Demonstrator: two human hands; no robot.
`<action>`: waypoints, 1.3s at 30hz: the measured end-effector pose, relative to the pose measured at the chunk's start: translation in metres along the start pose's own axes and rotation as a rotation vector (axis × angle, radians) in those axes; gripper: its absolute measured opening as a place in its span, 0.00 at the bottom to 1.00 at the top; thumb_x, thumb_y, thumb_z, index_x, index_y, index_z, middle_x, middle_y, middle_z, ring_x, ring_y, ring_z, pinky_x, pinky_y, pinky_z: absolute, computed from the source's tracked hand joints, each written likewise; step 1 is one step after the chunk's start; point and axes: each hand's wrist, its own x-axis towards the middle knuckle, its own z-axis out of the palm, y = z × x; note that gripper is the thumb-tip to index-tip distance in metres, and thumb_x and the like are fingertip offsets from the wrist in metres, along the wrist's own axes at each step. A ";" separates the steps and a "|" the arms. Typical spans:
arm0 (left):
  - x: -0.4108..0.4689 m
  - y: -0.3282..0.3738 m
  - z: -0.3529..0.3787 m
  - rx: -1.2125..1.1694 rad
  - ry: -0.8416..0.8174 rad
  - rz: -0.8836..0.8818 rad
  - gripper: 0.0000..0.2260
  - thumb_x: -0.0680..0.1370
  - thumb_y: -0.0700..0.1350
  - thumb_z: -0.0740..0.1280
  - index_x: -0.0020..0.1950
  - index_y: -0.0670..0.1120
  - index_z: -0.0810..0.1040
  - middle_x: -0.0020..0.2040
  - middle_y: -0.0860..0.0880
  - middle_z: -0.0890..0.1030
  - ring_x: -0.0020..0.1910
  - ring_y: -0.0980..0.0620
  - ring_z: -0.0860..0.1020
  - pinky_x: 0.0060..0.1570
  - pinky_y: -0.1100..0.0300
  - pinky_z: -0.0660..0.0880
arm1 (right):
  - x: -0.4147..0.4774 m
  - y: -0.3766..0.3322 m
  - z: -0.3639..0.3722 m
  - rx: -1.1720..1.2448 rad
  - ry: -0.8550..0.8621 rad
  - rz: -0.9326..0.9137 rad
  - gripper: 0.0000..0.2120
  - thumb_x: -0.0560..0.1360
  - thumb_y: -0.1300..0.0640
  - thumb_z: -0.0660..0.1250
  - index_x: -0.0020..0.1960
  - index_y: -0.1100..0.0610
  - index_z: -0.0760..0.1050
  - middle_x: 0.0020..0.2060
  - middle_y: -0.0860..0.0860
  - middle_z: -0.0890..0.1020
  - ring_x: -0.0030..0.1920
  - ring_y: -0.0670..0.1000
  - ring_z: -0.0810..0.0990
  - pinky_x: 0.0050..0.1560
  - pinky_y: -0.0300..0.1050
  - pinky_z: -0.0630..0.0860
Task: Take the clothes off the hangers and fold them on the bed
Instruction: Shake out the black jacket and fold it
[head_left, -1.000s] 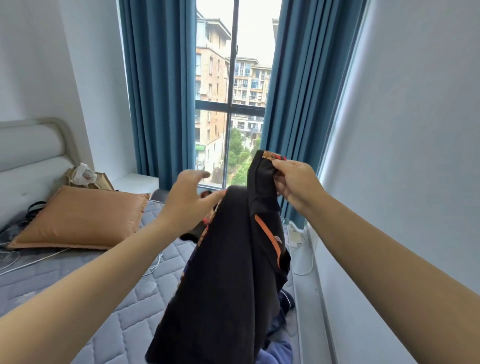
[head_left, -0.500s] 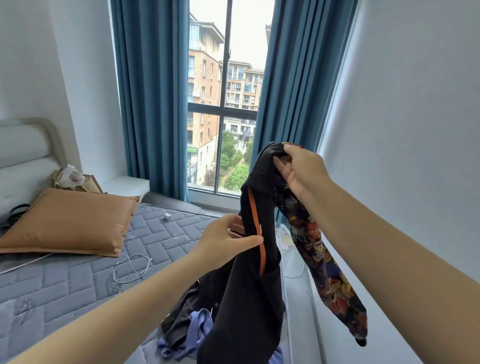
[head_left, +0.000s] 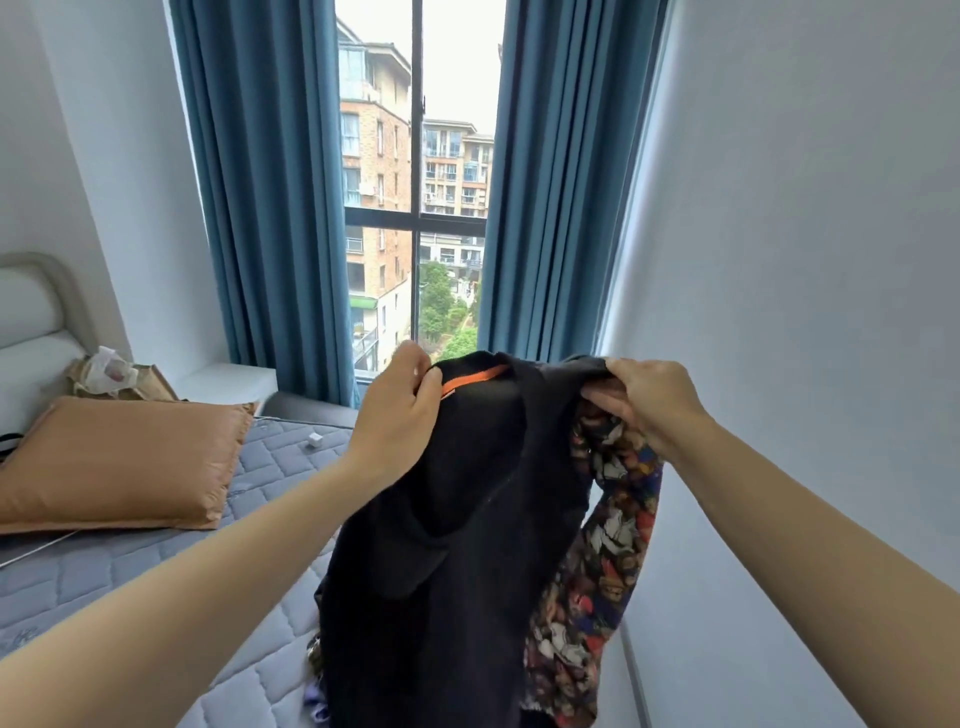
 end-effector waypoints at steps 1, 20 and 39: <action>0.003 0.003 -0.002 0.035 -0.027 0.054 0.06 0.81 0.44 0.58 0.44 0.46 0.66 0.31 0.52 0.67 0.30 0.54 0.65 0.32 0.59 0.63 | -0.002 0.008 -0.008 -0.115 0.000 -0.026 0.07 0.79 0.64 0.64 0.48 0.67 0.78 0.42 0.61 0.84 0.40 0.53 0.86 0.39 0.39 0.81; -0.003 0.026 -0.043 0.193 -0.323 0.277 0.08 0.81 0.46 0.61 0.43 0.53 0.66 0.26 0.55 0.68 0.27 0.57 0.63 0.31 0.67 0.64 | -0.057 0.091 0.008 -0.352 -0.822 -0.122 0.15 0.75 0.65 0.62 0.58 0.57 0.81 0.51 0.52 0.85 0.54 0.51 0.83 0.56 0.43 0.78; -0.038 -0.033 -0.058 0.228 -0.263 0.087 0.06 0.81 0.46 0.60 0.44 0.50 0.68 0.23 0.48 0.70 0.24 0.56 0.65 0.28 0.66 0.64 | -0.058 0.046 0.010 -0.630 -0.518 -0.602 0.07 0.78 0.49 0.66 0.44 0.51 0.74 0.30 0.52 0.75 0.31 0.47 0.75 0.35 0.31 0.70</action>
